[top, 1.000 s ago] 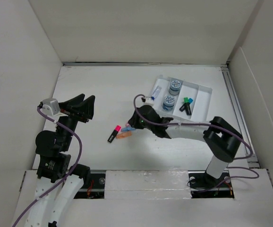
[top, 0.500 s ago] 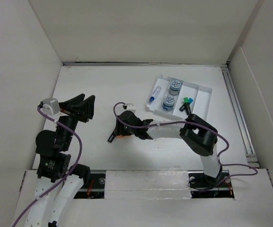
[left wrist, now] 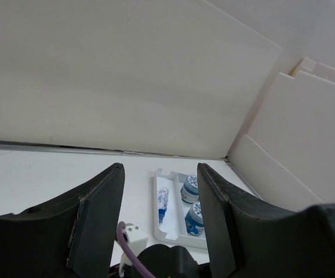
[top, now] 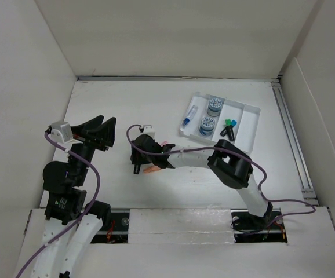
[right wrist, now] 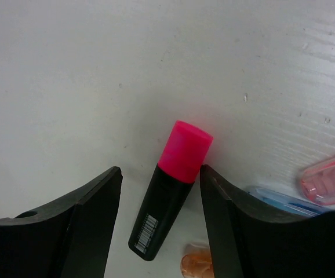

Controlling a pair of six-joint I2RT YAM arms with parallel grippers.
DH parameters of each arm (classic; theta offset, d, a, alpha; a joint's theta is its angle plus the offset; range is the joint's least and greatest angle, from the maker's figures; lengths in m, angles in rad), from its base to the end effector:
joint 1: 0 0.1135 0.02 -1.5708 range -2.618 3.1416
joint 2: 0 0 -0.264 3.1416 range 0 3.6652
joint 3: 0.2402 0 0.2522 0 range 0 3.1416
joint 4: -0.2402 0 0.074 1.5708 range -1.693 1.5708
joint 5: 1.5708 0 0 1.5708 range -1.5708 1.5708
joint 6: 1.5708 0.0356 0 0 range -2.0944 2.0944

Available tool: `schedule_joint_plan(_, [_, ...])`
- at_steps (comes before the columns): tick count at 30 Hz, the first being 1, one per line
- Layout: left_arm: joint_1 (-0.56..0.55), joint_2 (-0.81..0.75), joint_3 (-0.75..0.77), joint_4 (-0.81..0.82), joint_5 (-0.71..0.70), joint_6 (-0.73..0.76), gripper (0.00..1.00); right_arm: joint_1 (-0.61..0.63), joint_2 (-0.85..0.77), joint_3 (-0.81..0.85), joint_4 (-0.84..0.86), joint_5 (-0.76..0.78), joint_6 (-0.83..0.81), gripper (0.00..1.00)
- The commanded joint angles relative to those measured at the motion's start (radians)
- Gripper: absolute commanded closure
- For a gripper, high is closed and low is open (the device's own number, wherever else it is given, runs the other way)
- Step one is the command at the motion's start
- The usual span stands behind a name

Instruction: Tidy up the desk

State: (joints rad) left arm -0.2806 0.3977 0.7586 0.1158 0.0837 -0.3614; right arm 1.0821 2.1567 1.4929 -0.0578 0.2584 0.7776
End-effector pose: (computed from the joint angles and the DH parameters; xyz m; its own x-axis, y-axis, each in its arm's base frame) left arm 0.0778 -0.0255 0.4086 0.2896 -0.4501 -0.8447 0.4808 0.8315 -0.2783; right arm 0.2321 0.4171 0.1582 -0.7567 0.0217 -0.6534 -0.3265 0.8533 0.4064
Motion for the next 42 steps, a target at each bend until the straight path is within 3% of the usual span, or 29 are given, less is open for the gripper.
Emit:
schedule_joint_plan(1, [-0.002, -0.014, 0.002, 0.053, 0.018, -0.008, 0.51, 0.036, 0.049, 0.047, -0.094, 0.068, -0.055, 0.37])
schedule_joint_plan(11, [-0.002, -0.020, 0.013, 0.039, -0.025, 0.002, 0.51, 0.114, 0.121, 0.135, -0.175, 0.234, -0.123, 0.43])
schedule_joint_plan(14, [-0.002, -0.037, 0.008, 0.044, -0.030, 0.002, 0.51, 0.124, 0.140, 0.139, -0.175, 0.240, -0.129, 0.55])
schedule_joint_plan(18, [-0.002, -0.037, 0.011, 0.039, -0.032, 0.001, 0.51, 0.134, 0.141, 0.161, -0.192, 0.268, -0.123, 0.84])
schedule_joint_plan(22, [-0.002, -0.043, 0.007, 0.042, -0.025, 0.001, 0.51, 0.134, 0.051, 0.133, -0.119, 0.249, -0.090, 0.89])
schedule_joint_plan(29, [-0.002, -0.030, 0.004, 0.047, -0.013, -0.005, 0.52, -0.078, -0.317, -0.121, 0.108, 0.076, 0.035, 0.90])
schedule_joint_plan(32, [-0.002, -0.031, 0.004, 0.050, -0.001, -0.010, 0.52, -0.232, -0.526, -0.309, 0.168, 0.044, 0.074, 0.89])
schedule_joint_plan(34, [-0.002, -0.022, 0.004, 0.051, 0.002, -0.011, 0.52, -0.402, -0.681, -0.429, 0.173, 0.057, 0.100, 0.87])
schedule_joint_plan(36, [-0.002, -0.022, 0.005, 0.050, 0.005, -0.013, 0.52, -0.447, -0.704, -0.499, 0.174, 0.059, 0.106, 0.87])
schedule_joint_plan(42, [-0.002, -0.017, 0.004, 0.051, 0.007, -0.014, 0.52, -0.766, -0.752, -0.658, 0.190, -0.005, 0.135, 0.86])
